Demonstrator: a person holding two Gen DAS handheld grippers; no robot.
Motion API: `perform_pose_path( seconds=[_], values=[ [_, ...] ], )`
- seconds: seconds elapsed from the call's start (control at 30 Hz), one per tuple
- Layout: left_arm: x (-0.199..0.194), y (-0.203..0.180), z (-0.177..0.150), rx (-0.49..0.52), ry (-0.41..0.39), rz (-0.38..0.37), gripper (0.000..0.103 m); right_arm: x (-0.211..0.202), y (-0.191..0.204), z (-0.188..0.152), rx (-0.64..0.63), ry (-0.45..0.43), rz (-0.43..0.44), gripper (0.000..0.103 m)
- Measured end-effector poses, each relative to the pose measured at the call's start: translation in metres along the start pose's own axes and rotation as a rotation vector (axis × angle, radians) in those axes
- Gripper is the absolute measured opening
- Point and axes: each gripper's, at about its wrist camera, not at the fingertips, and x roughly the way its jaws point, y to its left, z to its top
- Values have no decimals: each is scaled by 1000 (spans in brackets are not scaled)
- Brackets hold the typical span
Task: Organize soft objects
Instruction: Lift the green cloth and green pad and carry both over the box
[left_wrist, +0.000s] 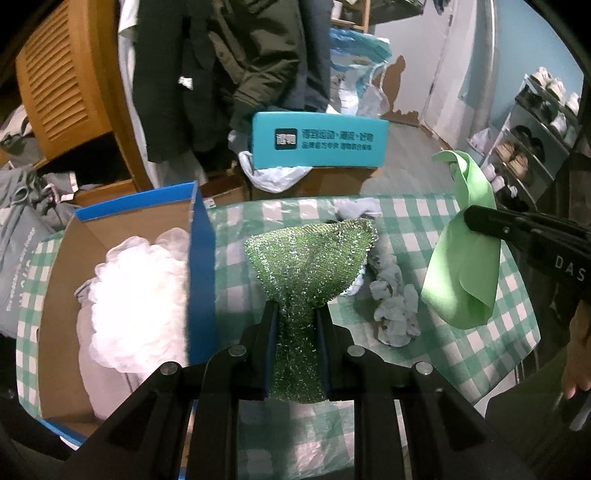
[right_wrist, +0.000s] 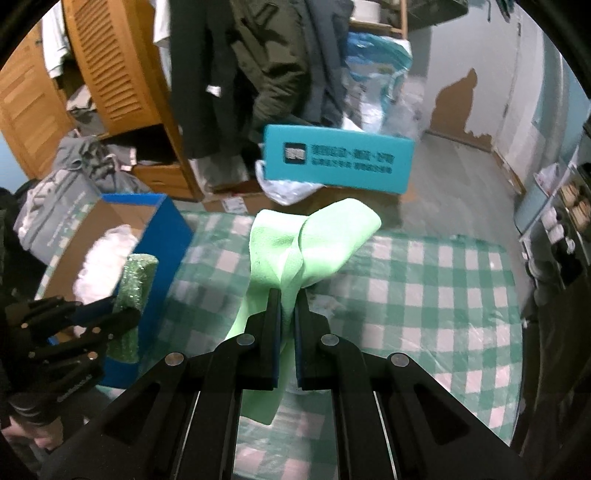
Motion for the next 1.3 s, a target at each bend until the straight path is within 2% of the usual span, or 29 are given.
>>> perform_pose_path(
  seconds=[0.67,1.3],
  values=[
    [-36,88,-11,-154,-60,71,19,7,96,30,-130,-25,123,4],
    [-46,151,-33,-267,-59,138,19,16,193,42,-269,-18,221,4]
  ],
)
